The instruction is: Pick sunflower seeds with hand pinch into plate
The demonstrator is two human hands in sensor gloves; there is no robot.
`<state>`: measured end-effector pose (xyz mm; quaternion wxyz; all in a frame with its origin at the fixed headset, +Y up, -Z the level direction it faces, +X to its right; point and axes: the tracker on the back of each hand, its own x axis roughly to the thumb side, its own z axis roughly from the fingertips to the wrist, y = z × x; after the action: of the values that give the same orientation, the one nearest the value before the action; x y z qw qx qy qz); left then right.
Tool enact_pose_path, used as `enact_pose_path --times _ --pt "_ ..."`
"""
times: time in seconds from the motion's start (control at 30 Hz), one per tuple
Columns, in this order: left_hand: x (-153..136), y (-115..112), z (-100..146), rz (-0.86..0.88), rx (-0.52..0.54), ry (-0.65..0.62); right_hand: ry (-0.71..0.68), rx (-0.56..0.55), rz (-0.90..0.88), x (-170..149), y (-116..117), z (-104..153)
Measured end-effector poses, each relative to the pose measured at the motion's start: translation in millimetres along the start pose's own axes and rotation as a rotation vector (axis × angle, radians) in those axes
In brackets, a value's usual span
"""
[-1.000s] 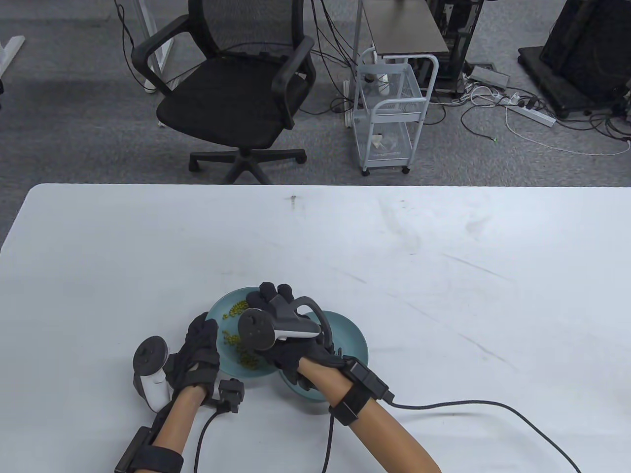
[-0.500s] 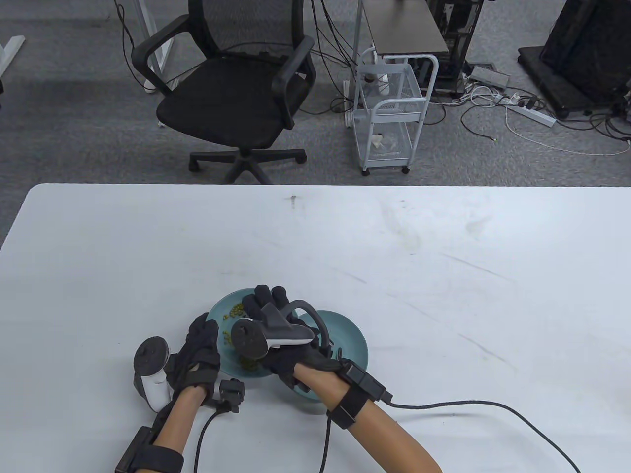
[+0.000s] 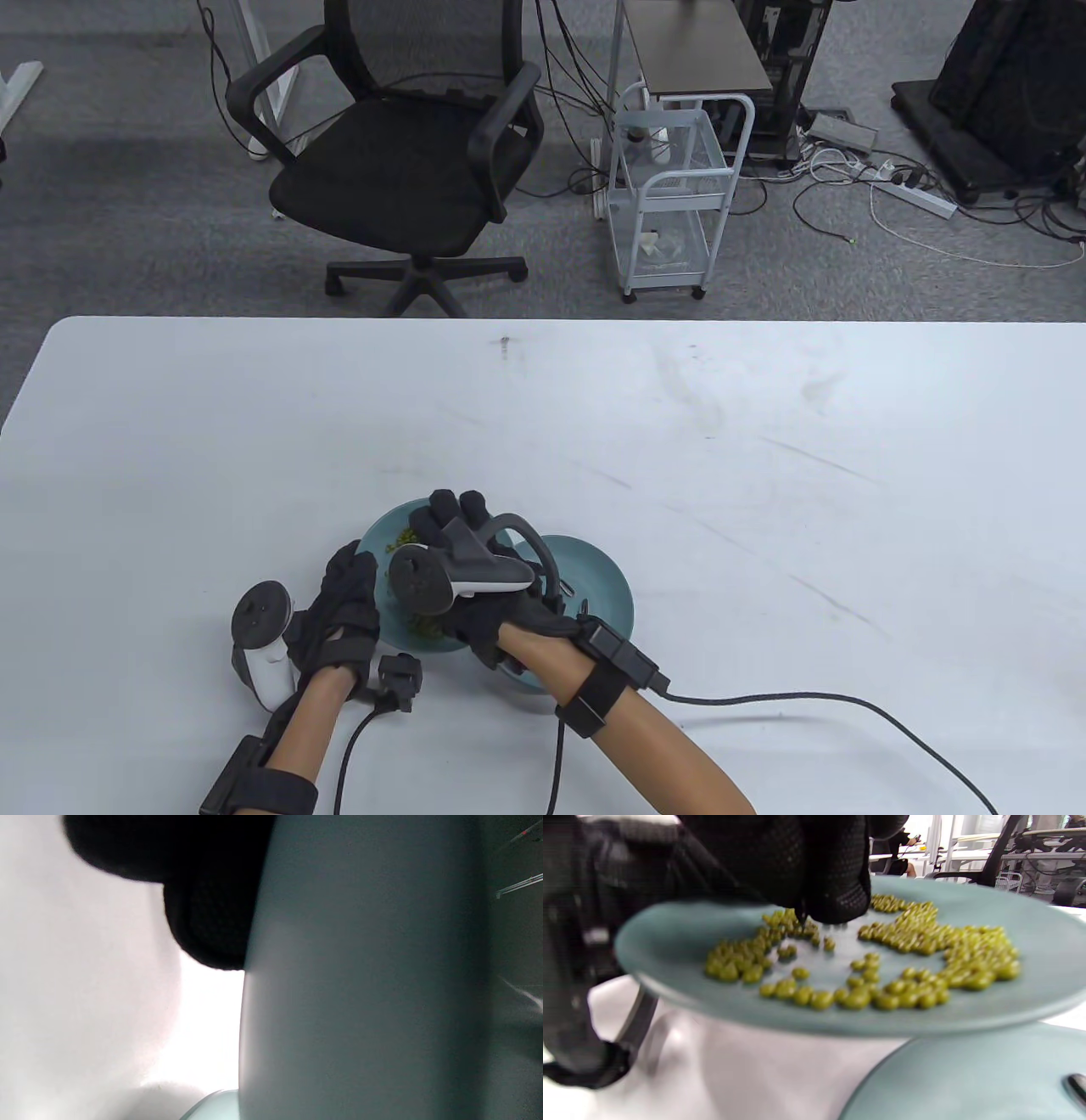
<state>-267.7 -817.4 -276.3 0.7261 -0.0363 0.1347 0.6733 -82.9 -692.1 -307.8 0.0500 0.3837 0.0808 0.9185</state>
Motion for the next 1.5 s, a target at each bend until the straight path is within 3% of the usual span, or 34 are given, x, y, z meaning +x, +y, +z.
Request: enact_pose_path --times 0.27,0.47,0.67,0.8,1.23,1.5 --pt "1 1 0 0.011 -0.004 0.009 0.164 -0.100 -0.091 -64 -26 58" --pt "2 4 0 -0.004 0.015 0.010 0.284 -0.107 -0.132 -107 0 91" --pt "4 9 0 -0.028 0.039 0.004 0.382 -0.086 -0.158 -140 38 92" --pt "7 13 1 -0.072 0.068 -0.007 0.382 -0.098 -0.187 -147 50 87" --pt "12 13 3 -0.123 0.073 -0.009 0.448 -0.150 -0.202 -153 42 95" --pt "5 19 -1 -0.038 0.053 0.019 0.463 -0.178 -0.248 -157 38 104"
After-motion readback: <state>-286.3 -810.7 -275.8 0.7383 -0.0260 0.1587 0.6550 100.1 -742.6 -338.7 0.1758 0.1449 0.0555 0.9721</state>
